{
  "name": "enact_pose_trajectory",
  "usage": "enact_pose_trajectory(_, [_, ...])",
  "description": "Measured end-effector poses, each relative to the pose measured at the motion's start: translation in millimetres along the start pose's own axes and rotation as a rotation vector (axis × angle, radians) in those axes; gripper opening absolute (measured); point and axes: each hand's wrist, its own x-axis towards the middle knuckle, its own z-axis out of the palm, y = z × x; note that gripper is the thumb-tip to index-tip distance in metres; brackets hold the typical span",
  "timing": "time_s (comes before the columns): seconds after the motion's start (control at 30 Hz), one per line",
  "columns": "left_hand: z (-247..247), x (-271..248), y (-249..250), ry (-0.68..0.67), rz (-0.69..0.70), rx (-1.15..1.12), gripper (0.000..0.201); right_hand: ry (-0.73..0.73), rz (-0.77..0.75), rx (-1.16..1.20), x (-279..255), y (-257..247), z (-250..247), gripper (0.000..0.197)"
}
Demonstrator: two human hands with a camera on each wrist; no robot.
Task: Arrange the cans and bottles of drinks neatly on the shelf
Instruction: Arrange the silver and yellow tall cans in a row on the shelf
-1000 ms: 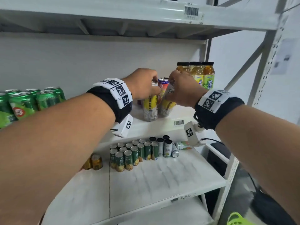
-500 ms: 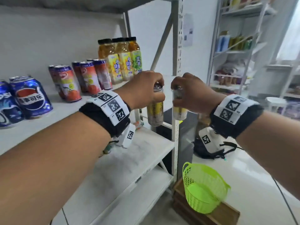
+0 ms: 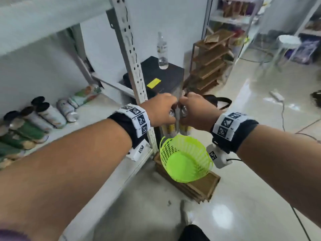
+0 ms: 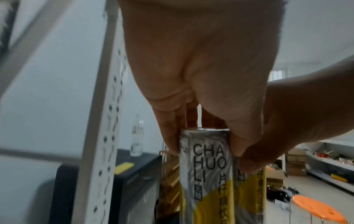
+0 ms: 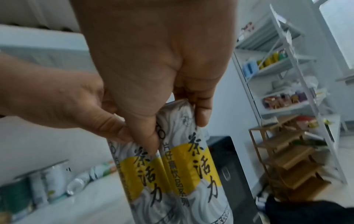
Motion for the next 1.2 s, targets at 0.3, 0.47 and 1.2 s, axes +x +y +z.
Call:
enact_pose_trajectory(0.3, [178.6,137.1,-55.9,-0.287,-0.239,-0.053,0.035,-0.309,0.071,0.105,94.2,134.1,184.7,0.041])
enact_pose_trajectory(0.47, [285.2,173.8,-99.1,-0.418,-0.302,-0.04,0.048,-0.489,0.112,0.1,121.8,183.4,294.4,0.054])
enact_pose_trajectory(1.2, [487.5,208.6,-151.0,-0.41,-0.384,-0.059,0.025,-0.606,0.246,-0.007,135.6,223.8,474.5,0.067])
